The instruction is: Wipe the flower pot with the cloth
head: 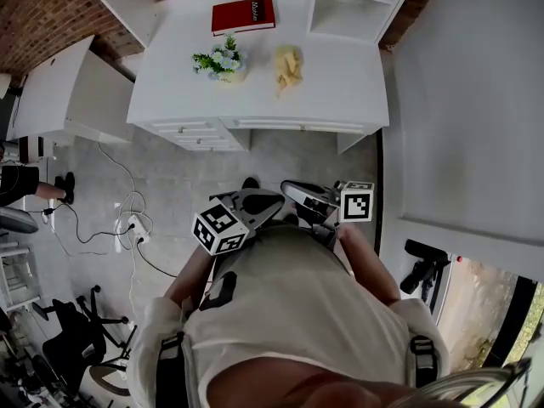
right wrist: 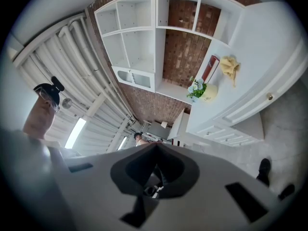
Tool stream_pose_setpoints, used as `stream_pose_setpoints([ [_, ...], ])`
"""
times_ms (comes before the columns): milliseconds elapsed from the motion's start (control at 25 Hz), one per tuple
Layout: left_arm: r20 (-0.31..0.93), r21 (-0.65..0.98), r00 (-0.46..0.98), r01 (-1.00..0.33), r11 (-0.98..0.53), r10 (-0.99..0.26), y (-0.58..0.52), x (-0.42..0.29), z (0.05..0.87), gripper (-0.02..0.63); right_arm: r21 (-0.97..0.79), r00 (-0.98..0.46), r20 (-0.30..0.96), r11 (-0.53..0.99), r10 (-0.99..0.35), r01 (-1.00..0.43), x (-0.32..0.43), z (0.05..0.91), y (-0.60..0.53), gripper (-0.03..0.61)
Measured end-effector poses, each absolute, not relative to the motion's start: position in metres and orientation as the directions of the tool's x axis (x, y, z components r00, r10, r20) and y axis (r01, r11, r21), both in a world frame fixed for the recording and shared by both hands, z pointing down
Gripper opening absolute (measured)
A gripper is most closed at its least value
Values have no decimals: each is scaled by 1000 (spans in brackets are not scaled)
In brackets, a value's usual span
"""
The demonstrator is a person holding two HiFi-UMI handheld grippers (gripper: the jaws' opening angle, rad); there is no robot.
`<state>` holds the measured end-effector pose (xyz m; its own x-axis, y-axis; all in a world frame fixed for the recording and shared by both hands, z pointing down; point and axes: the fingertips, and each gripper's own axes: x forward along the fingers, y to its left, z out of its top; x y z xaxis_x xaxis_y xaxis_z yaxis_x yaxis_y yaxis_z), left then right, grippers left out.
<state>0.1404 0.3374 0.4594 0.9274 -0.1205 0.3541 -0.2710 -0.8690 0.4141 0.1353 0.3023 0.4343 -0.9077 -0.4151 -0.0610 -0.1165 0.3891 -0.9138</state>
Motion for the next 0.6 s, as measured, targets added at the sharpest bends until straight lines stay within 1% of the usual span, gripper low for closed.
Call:
stream_pose_setpoints([
  [200, 328, 427, 940, -232, -874, -90, 307, 136, 463, 20, -924, -886, -8, 341, -464, -170, 135, 445, 274, 11],
  [600, 283, 453, 953, -228, -862, -104, 222, 82, 456, 20, -925, -896, 104, 289, -431, -247, 80, 450, 198, 11],
])
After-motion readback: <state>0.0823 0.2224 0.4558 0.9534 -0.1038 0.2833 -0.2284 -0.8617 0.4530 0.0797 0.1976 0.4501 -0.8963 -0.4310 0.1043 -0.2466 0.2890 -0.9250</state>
